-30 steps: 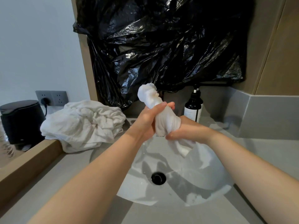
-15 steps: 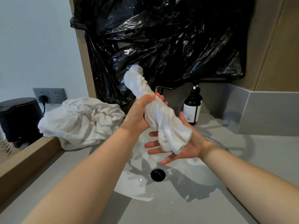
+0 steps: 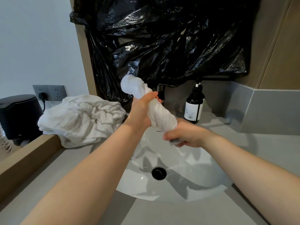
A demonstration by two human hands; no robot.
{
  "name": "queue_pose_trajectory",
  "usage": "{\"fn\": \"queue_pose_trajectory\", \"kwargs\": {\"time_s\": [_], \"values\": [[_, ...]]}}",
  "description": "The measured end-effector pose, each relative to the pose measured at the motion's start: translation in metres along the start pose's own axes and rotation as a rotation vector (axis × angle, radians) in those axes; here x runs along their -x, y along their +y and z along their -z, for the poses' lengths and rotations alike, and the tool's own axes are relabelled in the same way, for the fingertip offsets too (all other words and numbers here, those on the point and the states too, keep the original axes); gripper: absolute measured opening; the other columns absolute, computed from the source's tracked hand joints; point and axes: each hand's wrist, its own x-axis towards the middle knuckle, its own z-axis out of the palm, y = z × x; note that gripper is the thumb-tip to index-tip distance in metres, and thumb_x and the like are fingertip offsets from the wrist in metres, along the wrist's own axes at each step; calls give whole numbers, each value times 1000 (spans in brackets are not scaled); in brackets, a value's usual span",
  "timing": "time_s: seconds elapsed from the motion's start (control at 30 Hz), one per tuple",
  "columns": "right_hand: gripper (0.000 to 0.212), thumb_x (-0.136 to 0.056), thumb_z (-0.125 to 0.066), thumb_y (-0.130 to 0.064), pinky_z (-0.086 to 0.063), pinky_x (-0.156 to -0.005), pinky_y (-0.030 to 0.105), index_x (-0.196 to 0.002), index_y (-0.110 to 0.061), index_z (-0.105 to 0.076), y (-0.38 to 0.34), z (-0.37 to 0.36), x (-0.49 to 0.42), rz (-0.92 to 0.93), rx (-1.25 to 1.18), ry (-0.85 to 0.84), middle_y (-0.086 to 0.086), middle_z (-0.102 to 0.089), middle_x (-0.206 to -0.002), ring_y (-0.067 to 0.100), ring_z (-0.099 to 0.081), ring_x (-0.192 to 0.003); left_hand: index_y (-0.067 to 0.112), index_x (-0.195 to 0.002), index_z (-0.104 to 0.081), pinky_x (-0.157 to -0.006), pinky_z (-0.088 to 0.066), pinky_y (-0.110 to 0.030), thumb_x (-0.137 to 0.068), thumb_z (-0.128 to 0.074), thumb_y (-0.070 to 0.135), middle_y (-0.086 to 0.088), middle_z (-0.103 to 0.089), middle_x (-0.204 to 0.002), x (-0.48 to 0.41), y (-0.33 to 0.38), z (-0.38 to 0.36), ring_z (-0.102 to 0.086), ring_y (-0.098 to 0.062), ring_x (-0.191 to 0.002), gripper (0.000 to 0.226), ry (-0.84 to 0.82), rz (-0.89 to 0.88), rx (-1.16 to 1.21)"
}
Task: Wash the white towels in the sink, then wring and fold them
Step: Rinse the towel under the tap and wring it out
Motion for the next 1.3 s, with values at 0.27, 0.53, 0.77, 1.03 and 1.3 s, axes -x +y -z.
{"fn": "queue_pose_trajectory", "kwargs": {"time_s": [0.27,0.53,0.77,1.03,1.3], "values": [[27,-76,-59,-2,-31,-39,10,-68,-24,-46,8,-17,-11,167,518,446,-9,-48,-59,6,-41,-47,9,-109,-54,-48,-49,-21,-88,-63,8,2,-57,-62,-3,-10,-8,-61,-9,-50,23,240,22,0],[13,-79,-60,-17,-51,-64,32,-92,-20,-56,25,-17,-15,174,686,492,-3,-62,-76,19,-60,-72,13,-100,-55,-55,-48,-26,-86,-62,5,1,-58,-60,-6,-15,-7,-60,-10,-47,18,328,107,-83],[13,-77,-60,-11,-49,-63,33,-86,-20,-56,8,-14,-10,207,611,483,-4,-61,-76,18,-56,-70,9,-96,-47,-48,-48,-22,-84,-62,8,0,-54,-59,-10,-3,-4,-57,-12,-47,20,168,135,-5],[25,-80,-63,4,-48,-51,16,-87,-20,-59,4,-11,-4,81,339,242,1,-66,-72,11,-64,-59,12,-64,-51,-51,-47,-22,-88,-59,12,2,-53,-57,-2,-5,-1,-54,-9,-46,25,162,225,-13],[27,-82,-64,0,-33,-44,22,-101,-19,-59,11,-13,-9,-16,343,212,-1,-48,-56,12,-40,-43,13,-65,-49,-53,-47,-24,-85,-59,10,1,-51,-60,-2,-6,1,-55,-11,-48,22,223,230,-75]]}}
